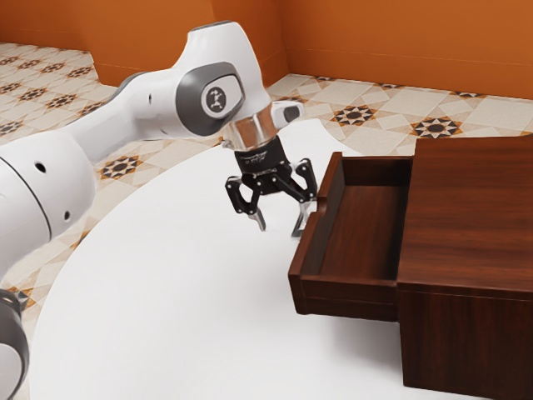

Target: Pull the drawer handle with one arm to open the drawer

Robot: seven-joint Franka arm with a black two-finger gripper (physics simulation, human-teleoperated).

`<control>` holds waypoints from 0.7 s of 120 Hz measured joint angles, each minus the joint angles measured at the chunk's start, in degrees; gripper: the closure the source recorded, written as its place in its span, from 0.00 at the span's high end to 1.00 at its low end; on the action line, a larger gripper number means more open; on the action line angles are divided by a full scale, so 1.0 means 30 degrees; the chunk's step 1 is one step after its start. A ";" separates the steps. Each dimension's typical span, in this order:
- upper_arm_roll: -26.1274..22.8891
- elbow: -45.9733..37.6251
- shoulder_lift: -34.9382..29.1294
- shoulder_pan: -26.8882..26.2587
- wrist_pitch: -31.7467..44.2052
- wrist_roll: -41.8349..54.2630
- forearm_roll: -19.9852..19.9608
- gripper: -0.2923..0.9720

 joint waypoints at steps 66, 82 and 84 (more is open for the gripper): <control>0.0777 -0.0862 -0.1017 0.0540 -0.0547 0.1401 -0.0035 0.67; 0.1142 -0.0961 -0.1133 0.0531 -0.0634 0.1747 -0.0020 0.67; 0.1186 -0.0962 -0.1157 0.0528 -0.0647 0.1793 -0.0017 0.67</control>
